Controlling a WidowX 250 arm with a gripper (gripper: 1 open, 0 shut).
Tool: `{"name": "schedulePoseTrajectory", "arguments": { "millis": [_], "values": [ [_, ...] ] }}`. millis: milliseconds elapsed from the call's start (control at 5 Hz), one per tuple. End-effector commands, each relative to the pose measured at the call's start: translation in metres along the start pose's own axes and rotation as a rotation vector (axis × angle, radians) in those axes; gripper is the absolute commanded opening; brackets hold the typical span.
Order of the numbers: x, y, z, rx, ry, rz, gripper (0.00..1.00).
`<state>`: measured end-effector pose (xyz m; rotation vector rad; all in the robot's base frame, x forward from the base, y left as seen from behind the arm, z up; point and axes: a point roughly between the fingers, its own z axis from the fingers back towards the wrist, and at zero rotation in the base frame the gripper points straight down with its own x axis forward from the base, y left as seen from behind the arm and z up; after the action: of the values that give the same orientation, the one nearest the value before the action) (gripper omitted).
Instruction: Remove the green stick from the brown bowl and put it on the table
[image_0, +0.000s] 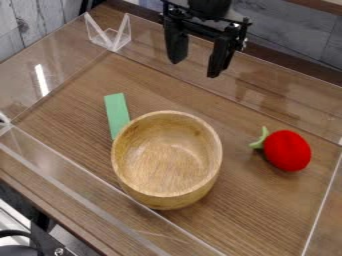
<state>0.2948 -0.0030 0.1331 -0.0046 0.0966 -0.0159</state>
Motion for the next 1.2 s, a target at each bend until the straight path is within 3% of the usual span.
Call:
{"name": "schedulePoseTrajectory", "arguments": {
  "millis": [0, 1000],
  "values": [
    [-0.0015, 0.0026, 0.0201, 0.003, -0.072, 0.002, 1.0],
    [-0.0015, 0.0059, 0.021, 0.009, -0.096, 0.002, 1.0]
  ]
}}
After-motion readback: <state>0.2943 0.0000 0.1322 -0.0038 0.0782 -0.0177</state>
